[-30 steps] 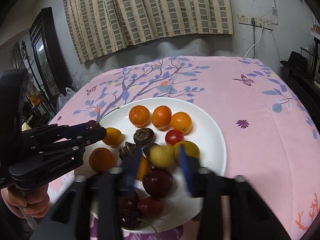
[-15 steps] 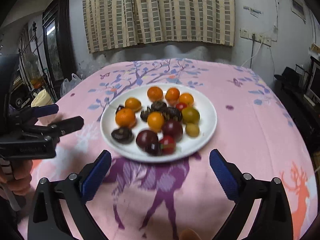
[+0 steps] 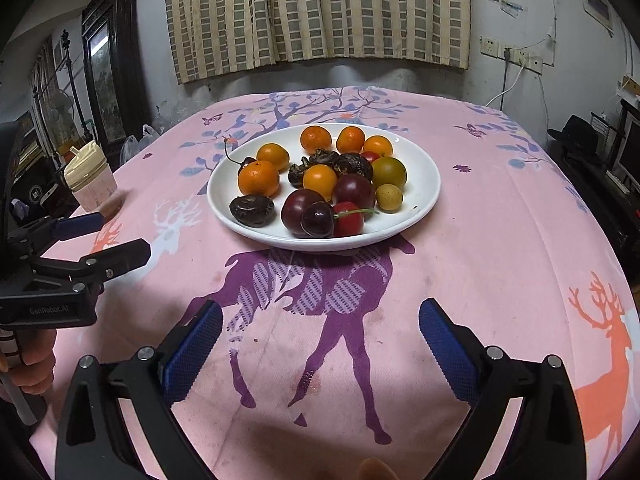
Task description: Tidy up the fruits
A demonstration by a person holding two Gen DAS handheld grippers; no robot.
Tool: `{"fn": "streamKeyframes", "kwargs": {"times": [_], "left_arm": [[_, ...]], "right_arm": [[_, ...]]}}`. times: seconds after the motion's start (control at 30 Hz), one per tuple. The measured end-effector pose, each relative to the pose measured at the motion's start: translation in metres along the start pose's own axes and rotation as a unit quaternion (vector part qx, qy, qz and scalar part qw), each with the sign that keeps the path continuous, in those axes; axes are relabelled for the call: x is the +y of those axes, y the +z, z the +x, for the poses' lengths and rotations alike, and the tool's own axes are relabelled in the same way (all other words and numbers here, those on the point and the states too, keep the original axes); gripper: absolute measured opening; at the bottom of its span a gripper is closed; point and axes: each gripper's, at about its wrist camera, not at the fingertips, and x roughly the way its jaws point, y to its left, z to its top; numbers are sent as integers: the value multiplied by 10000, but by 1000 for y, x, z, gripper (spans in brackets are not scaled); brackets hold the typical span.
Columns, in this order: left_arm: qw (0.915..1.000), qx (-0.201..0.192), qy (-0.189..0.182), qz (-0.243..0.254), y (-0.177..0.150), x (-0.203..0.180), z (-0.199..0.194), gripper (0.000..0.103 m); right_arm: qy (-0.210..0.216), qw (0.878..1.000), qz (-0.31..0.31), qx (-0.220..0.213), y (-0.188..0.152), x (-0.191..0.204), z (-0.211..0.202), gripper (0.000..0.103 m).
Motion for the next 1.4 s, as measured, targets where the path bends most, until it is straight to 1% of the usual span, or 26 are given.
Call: {"fn": "streamKeyframes", "kwargs": {"times": [0.13,0.3,1.4], "left_arm": [[10000,35,16,75,-1,-4,2,98],[10000,86,-15,45,-1,-3,3,98],[10000,48,15,21,-3,1,-3,98]], "right_arm": [[-9,10000,-13,47,0,1,1,99],[-15,10000,-16,40,0,1,1,99],[-68,10000,20,48,0,-3,-1,99]]}}
